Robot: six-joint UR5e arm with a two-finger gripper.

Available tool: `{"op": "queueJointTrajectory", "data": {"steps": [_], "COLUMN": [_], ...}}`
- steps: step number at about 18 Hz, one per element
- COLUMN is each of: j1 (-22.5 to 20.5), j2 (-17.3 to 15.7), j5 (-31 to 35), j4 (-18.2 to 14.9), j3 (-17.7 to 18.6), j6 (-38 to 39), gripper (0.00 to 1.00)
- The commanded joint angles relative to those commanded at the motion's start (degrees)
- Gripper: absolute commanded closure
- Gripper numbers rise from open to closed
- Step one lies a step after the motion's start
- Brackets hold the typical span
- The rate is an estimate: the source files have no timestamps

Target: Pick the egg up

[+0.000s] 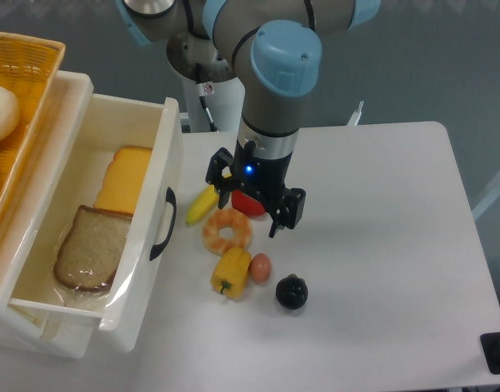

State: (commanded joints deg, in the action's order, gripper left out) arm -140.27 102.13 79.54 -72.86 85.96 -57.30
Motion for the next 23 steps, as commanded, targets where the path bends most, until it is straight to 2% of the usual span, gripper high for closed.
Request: {"op": "queueJointTrajectory", "data": {"steps": [5, 16, 20, 23], "j1": [0.1, 0.7, 1.4, 1.6], "j2": [0.1, 2.5, 2.9, 4.0], "j5": [-0.1, -3.1, -2.9, -2.9], "j4": [0.7, 1.5, 1.8, 1.7], "j3": [0.3, 1.9, 4.7, 5.3], "j6": [0.4, 2.5, 2.1, 2.4], "gripper": [0.0, 0.0, 0.0, 0.0]}}
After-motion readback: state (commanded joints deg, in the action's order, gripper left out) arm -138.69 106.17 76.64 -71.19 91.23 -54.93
